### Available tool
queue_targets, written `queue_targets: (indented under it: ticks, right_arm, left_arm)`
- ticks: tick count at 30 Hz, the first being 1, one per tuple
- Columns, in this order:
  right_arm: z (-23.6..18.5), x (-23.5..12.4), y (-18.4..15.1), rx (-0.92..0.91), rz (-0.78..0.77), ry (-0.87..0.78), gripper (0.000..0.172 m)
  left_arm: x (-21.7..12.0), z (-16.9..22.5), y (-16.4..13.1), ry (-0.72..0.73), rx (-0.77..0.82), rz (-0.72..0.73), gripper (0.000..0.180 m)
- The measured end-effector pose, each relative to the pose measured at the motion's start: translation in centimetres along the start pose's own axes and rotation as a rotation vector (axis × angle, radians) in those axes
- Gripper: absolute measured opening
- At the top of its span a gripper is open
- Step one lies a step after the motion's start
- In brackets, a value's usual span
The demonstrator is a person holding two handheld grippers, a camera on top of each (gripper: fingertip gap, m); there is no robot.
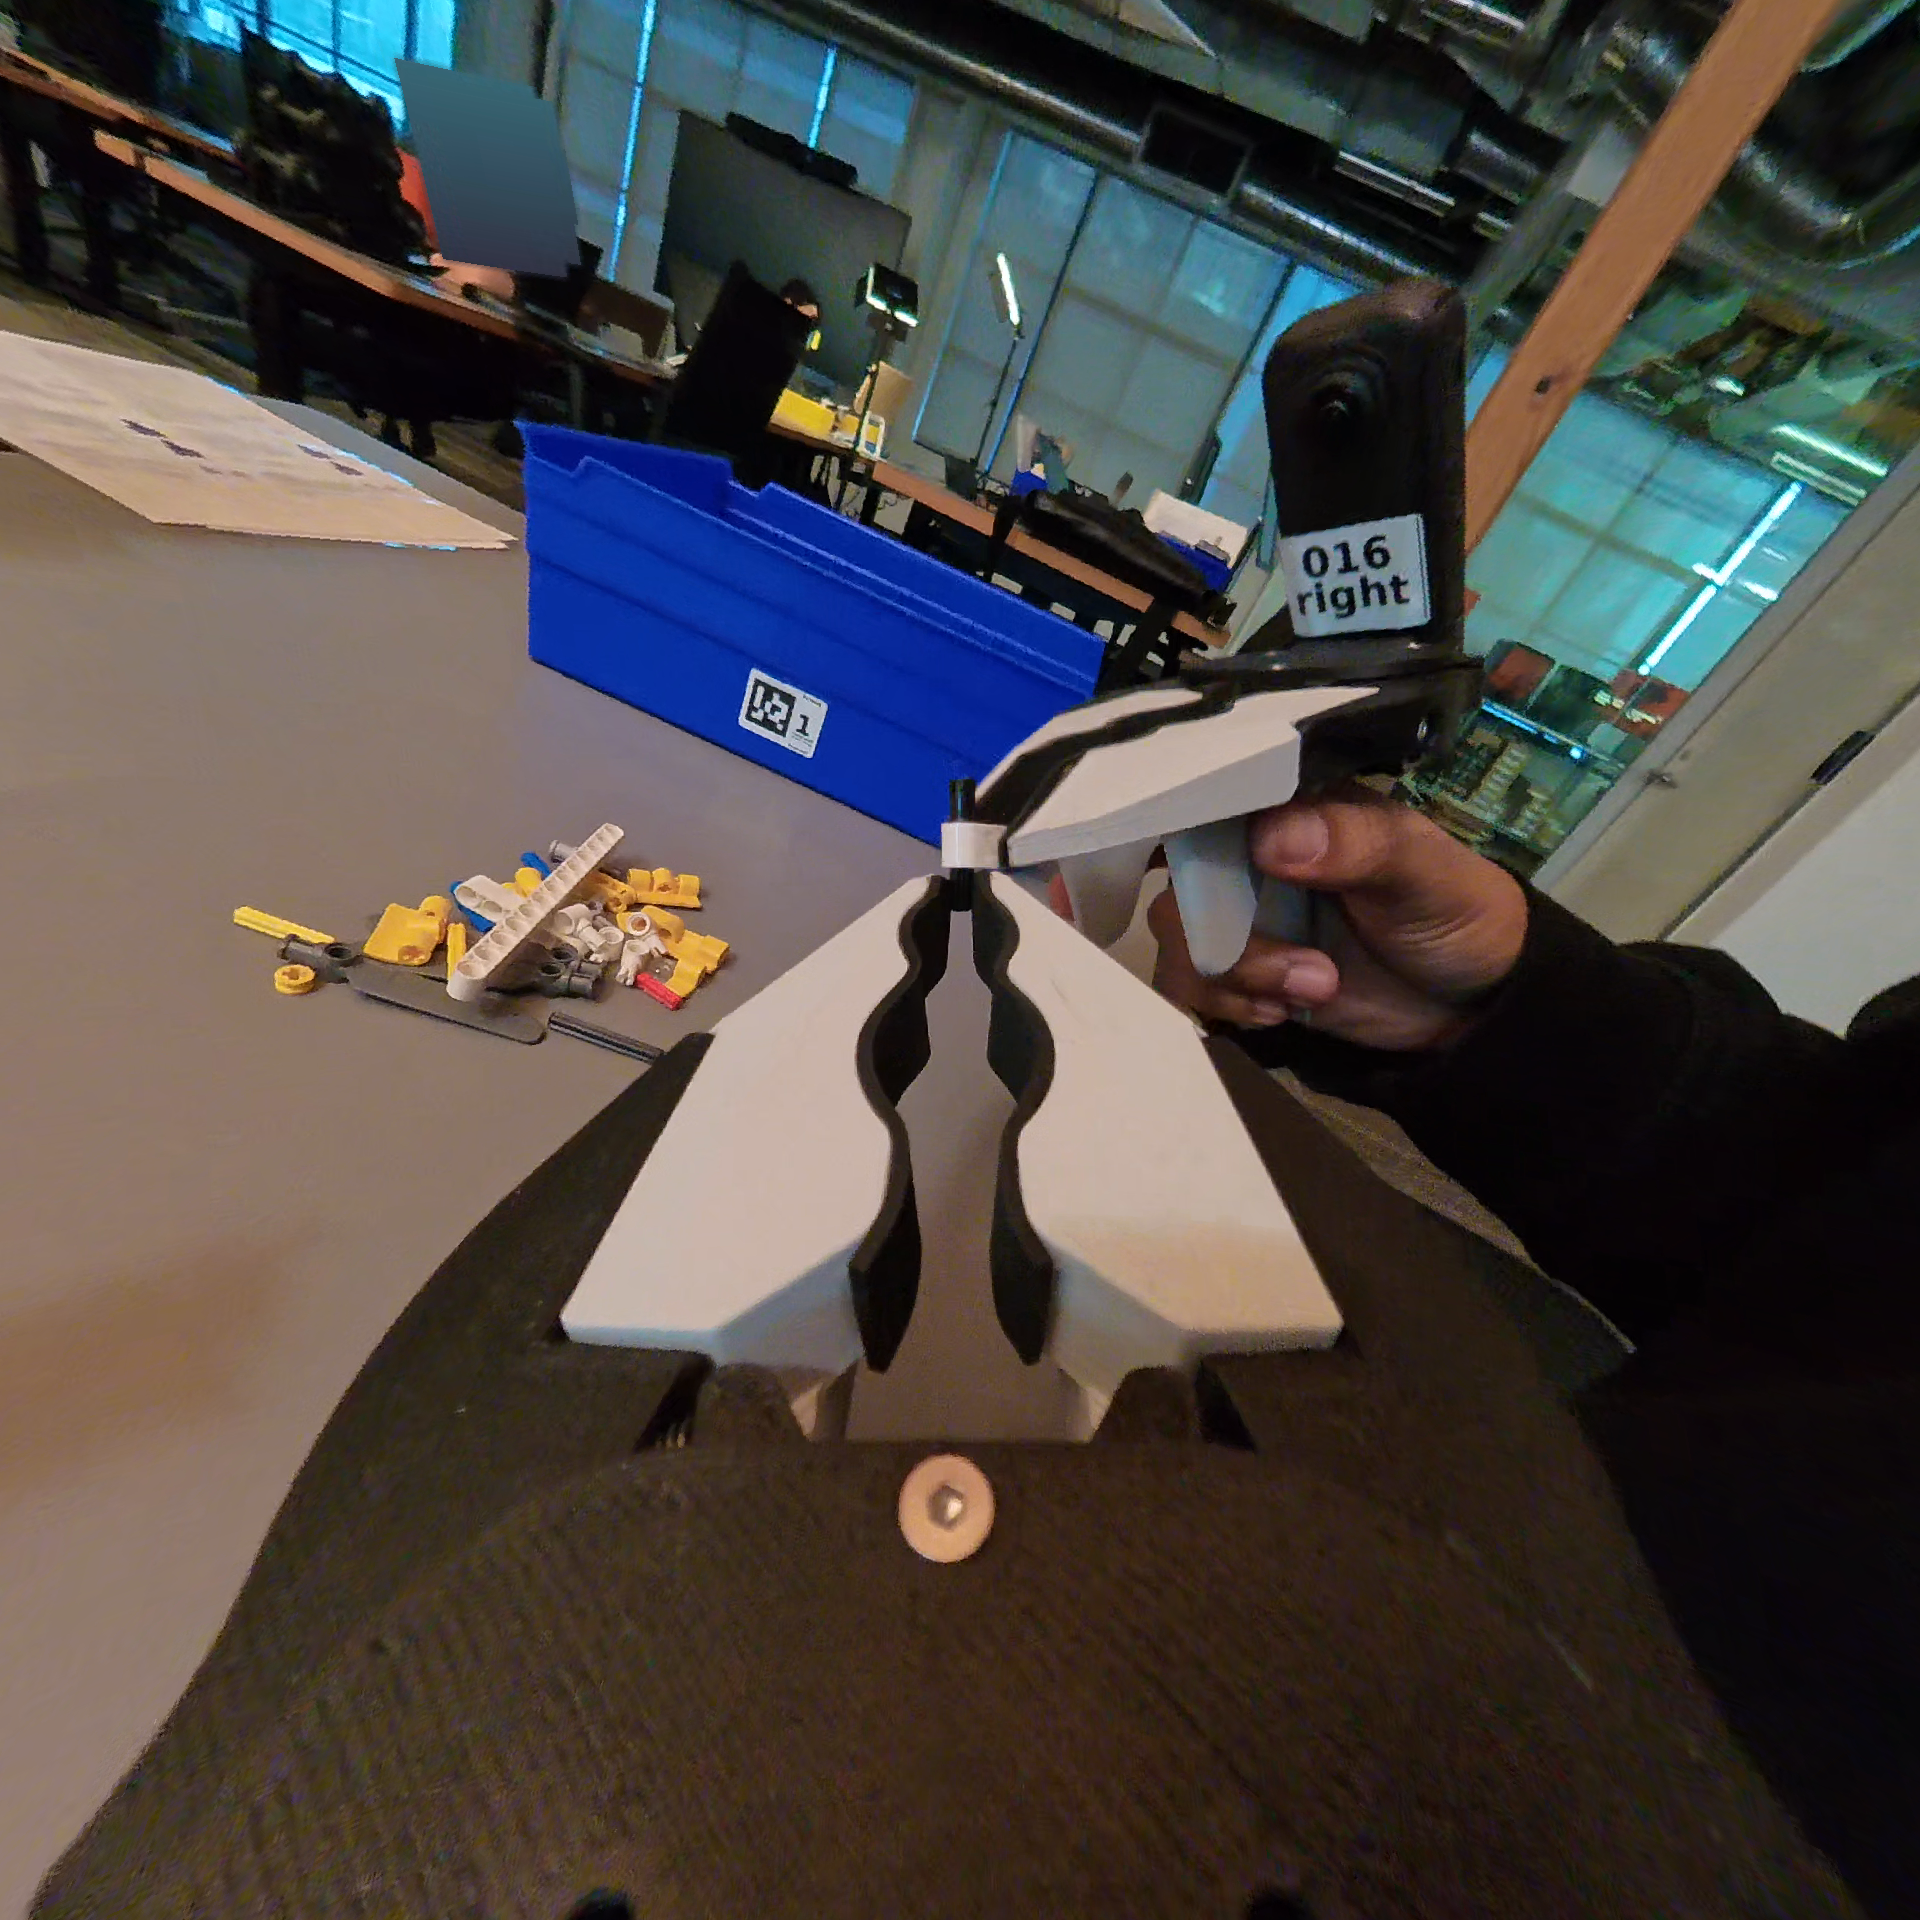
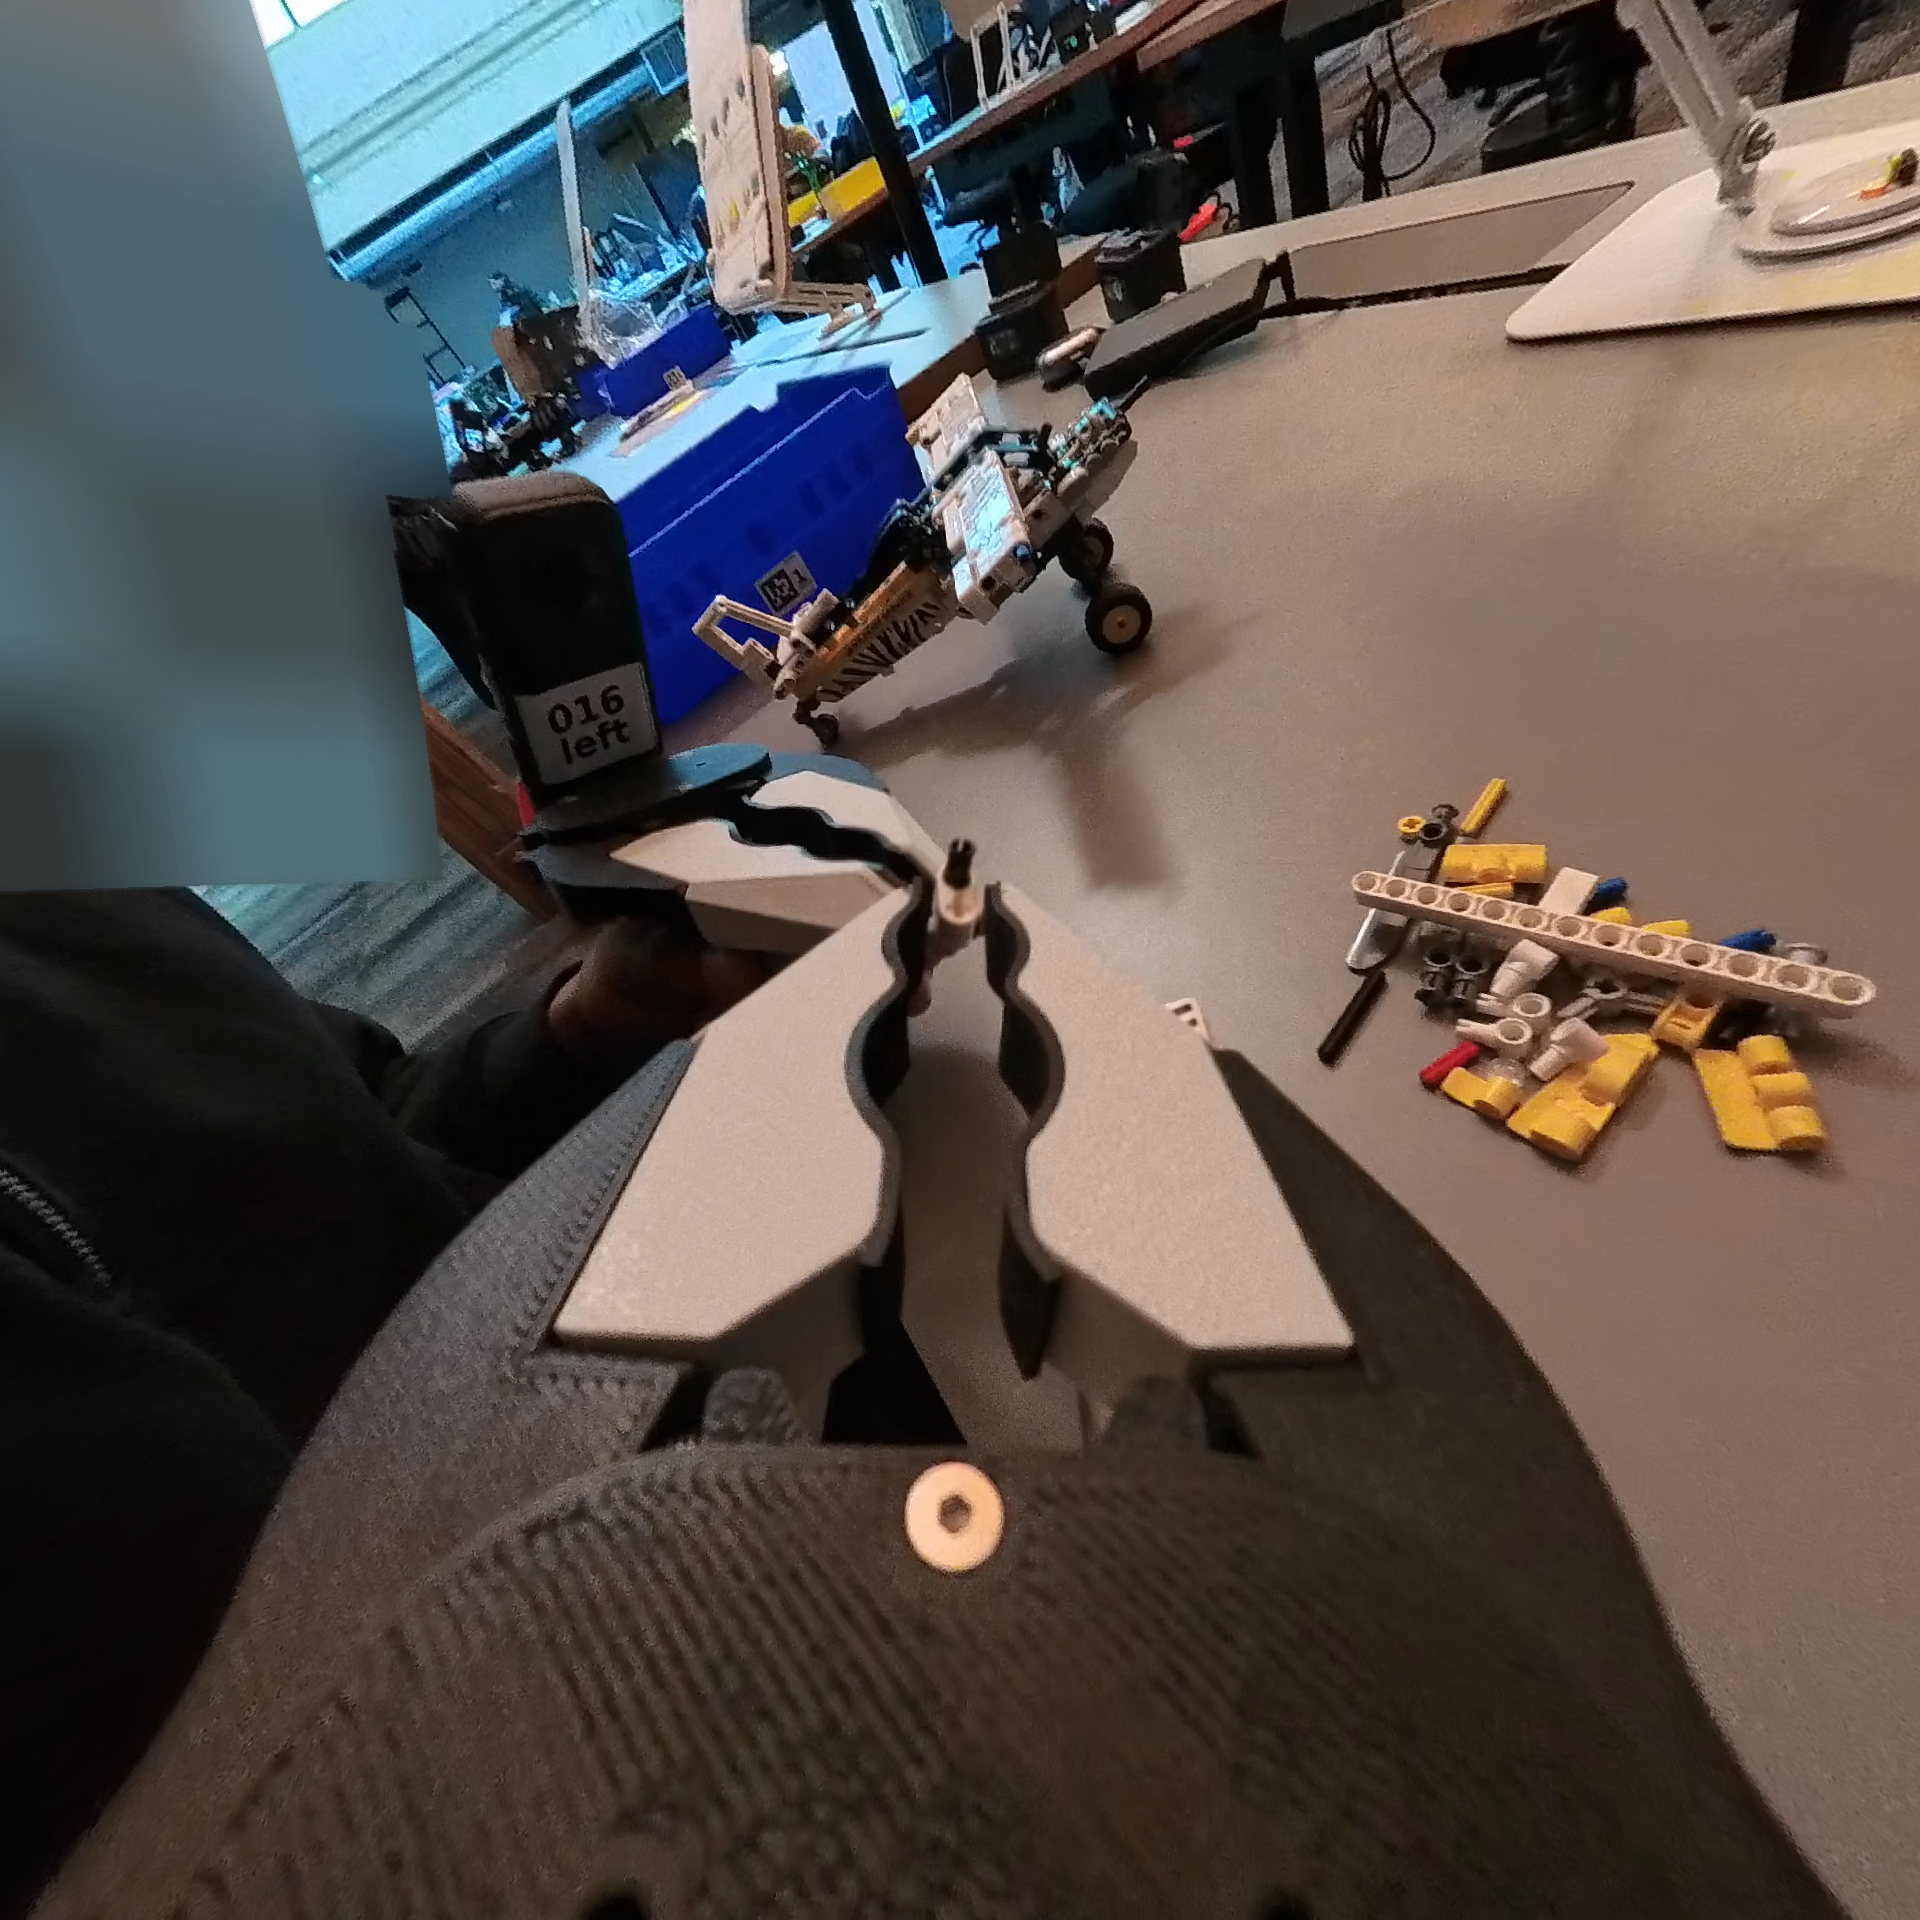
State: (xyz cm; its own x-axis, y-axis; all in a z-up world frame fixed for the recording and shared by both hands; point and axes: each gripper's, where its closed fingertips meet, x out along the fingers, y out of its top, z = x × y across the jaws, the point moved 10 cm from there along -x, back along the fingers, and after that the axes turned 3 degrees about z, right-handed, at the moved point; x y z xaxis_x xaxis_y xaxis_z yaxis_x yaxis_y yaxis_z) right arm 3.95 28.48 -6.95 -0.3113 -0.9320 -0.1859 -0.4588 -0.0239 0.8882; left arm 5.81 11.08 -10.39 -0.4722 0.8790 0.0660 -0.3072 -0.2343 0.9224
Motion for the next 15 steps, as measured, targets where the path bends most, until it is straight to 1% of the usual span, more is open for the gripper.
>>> queue_targets:
  ticks: [4,7,9,15]
  right_arm:
    - [0.1,-0.3,0.2,0.022,-0.026,0.031,0.005]
    - [-0.1,-0.6,0.2,-0.006,-0.059,0.034,0.005]
    - [-0.1,-0.7,0.2,-0.028,-0.098,0.039,0.008]
    - [-0.8,-1.0,0.8,-0.117,-0.195,0.012,0.005]
  left_arm:
    - [0.2,0.4,-0.1,-0.032,0.015,-0.021,0.0]
    - [0.3,0.6,-0.2,-0.043,0.032,-0.036,0.0]
    - [0.3,0.8,-0.2,-0.052,0.048,-0.041,0.0]
    - [0.6,1.3,-0.3,-0.063,0.089,-0.074,0.001]
